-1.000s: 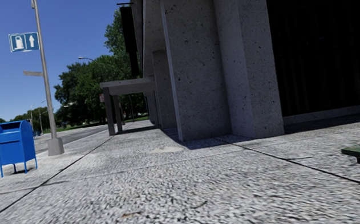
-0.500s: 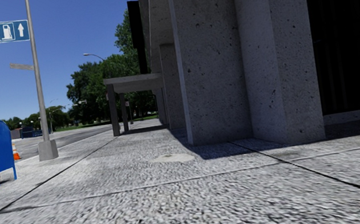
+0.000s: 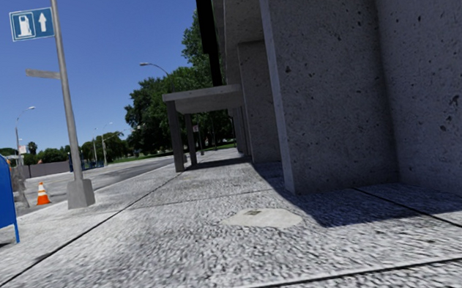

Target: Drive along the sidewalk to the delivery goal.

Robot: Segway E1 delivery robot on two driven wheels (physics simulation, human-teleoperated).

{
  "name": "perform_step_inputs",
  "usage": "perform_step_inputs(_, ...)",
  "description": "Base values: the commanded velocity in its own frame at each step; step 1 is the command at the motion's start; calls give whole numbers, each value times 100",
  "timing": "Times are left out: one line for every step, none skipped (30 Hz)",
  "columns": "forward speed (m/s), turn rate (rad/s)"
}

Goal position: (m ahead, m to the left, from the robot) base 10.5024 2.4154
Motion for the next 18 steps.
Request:
perform_step_inputs(200,0)
perform_step_inputs(200,0)
perform_step_inputs(200,0)
perform_step_inputs(200,0)
perform_step_inputs(200,0)
perform_step_inputs(200,0)
perform_step_inputs(200,0)
perform_step_inputs(200,0)
perform_step_inputs(200,0)
perform_step_inputs(200,0)
perform_step_inputs(200,0)
perform_step_inputs(200,0)
perform_step_inputs(200,0)
perform_step_inputs(200,0)
perform_step_inputs(200,0)
perform_step_inputs(200,0)
perform_step_inputs(200,0)
perform_step_inputs(200,0)
